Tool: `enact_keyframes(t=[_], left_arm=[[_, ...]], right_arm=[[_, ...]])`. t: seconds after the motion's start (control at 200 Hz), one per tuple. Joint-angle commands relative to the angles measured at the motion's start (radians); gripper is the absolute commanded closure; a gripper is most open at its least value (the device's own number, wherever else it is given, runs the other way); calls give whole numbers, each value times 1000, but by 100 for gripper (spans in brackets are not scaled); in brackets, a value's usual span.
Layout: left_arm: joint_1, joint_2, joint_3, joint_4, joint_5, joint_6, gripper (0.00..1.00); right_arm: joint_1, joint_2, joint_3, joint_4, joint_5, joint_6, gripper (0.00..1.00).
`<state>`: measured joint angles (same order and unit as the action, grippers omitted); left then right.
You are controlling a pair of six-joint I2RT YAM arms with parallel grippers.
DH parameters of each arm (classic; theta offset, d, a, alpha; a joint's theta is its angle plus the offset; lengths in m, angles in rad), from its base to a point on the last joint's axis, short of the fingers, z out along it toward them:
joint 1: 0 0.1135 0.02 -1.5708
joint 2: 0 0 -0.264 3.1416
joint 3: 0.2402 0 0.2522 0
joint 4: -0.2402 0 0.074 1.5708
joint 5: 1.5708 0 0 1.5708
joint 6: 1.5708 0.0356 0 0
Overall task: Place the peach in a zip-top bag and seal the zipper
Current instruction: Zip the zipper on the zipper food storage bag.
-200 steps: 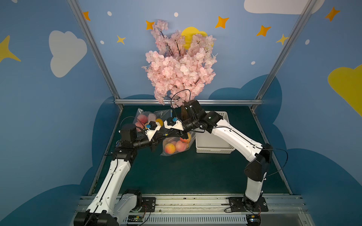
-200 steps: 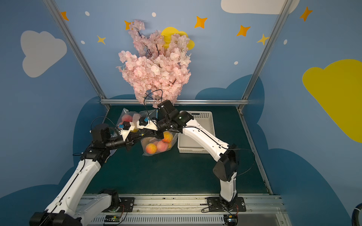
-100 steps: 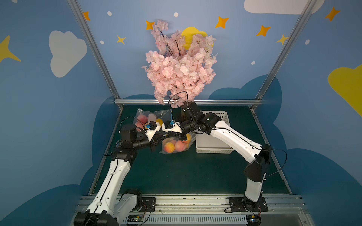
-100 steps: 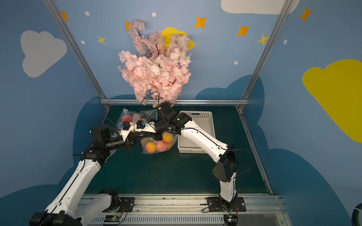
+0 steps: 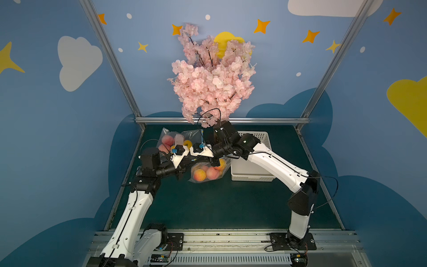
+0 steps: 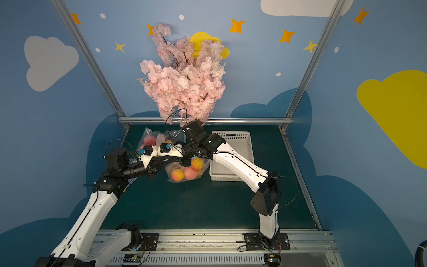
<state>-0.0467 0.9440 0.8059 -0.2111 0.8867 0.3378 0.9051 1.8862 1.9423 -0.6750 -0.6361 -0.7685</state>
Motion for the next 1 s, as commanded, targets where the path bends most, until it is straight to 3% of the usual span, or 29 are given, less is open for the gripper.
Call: enact_keyframes(t=[0.0, 0.215, 0.546, 0.996], left_arm=[[-5, -13, -1, 6, 50, 9, 97], [8, -17, 3, -10, -61, 17, 97], [41, -6, 7, 22, -239, -13, 97], [50, -3, 15, 27, -261, -35, 97]], right_arm=[[0, -21, -18, -4, 23, -12, 100], [-27, -79, -120, -7, 189, -69, 95], [-181, -212, -279, -38, 248, -67, 92], [-371, -374, -471, 3, 311, -9, 92]])
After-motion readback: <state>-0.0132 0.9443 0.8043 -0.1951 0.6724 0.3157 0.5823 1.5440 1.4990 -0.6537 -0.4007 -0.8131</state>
